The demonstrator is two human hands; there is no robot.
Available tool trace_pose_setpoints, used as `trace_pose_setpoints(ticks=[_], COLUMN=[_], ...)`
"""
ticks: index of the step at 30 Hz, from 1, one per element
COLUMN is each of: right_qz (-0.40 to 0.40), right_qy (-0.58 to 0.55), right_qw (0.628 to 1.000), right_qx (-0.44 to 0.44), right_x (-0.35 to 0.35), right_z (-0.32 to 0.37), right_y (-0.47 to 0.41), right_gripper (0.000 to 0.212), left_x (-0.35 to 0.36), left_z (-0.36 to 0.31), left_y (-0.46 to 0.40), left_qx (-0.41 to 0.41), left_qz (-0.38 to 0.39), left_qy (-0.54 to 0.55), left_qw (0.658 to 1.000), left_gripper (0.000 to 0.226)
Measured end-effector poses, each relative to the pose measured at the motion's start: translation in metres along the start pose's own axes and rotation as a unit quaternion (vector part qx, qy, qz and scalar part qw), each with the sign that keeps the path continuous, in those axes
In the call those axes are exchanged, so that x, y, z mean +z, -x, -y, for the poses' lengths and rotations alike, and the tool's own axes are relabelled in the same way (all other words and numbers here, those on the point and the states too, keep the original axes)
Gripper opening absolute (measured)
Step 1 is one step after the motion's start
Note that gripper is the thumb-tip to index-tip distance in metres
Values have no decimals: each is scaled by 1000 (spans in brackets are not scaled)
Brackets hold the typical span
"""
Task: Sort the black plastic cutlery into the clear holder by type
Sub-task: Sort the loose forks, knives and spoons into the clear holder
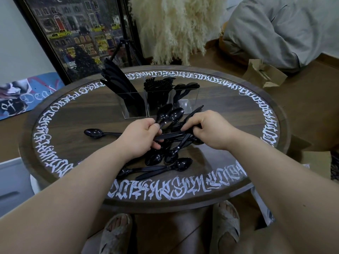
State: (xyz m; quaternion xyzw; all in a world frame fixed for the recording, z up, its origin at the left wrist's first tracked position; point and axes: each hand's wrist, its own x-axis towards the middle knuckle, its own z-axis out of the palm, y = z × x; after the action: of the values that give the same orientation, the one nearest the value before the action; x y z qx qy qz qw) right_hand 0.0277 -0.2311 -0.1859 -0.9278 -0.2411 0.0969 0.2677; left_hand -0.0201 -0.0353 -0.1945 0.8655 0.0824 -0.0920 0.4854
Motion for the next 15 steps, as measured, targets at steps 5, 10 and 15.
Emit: trace_pose_setpoints(ticks=[5,10,15], right_qz=[-145,-205,-158], right_qy=[-103,-196,-277], right_qw=[984,951,939], right_qx=[22,122,128], right_x=[10,13,12], right_z=[7,-5,-4], right_y=[-6,-10,-8], right_gripper=[18,24,9], left_x=[6,5,5], left_z=[-4,-4,-3], left_y=[2,1,4], left_qx=[37,53,40], left_qz=[38,25,55], left_qy=[-33,-26,-16], left_qw=[998,998,998], left_gripper=[32,30,27])
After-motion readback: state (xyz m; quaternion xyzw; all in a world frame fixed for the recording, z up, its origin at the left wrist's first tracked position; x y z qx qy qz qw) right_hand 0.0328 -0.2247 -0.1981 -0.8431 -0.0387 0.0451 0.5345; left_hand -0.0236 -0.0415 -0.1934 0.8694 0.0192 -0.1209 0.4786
